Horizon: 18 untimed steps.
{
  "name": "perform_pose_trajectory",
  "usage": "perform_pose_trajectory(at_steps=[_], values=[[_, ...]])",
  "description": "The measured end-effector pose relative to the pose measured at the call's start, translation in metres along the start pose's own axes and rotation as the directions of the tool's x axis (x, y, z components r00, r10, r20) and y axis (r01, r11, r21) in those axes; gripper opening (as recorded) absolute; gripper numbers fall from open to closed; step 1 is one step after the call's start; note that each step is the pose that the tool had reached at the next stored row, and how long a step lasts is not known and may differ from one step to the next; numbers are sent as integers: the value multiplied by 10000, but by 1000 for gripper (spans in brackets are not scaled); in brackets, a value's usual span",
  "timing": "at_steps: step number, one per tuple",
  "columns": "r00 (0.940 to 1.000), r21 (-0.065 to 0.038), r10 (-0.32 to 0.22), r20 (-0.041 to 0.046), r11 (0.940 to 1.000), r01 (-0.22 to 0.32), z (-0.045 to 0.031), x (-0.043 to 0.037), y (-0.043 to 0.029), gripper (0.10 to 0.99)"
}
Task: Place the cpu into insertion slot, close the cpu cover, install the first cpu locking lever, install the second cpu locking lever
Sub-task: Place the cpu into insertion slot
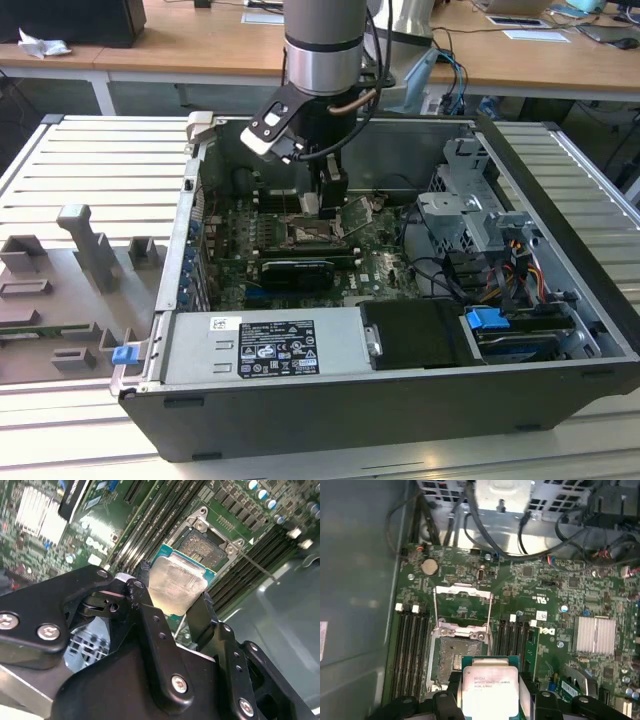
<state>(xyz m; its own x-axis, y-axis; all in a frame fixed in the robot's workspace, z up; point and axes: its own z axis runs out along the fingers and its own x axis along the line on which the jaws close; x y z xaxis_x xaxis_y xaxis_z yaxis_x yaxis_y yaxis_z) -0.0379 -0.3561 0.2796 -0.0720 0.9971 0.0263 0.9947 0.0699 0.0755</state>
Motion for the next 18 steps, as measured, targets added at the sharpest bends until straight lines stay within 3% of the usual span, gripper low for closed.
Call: perform_pose_trajectory(at_steps=[4,18], values=[[9987,-12,507,41,9987,-507,32,-1,-2,541],[9987,21,516,27,9987,-516,173,23,-7,541]])
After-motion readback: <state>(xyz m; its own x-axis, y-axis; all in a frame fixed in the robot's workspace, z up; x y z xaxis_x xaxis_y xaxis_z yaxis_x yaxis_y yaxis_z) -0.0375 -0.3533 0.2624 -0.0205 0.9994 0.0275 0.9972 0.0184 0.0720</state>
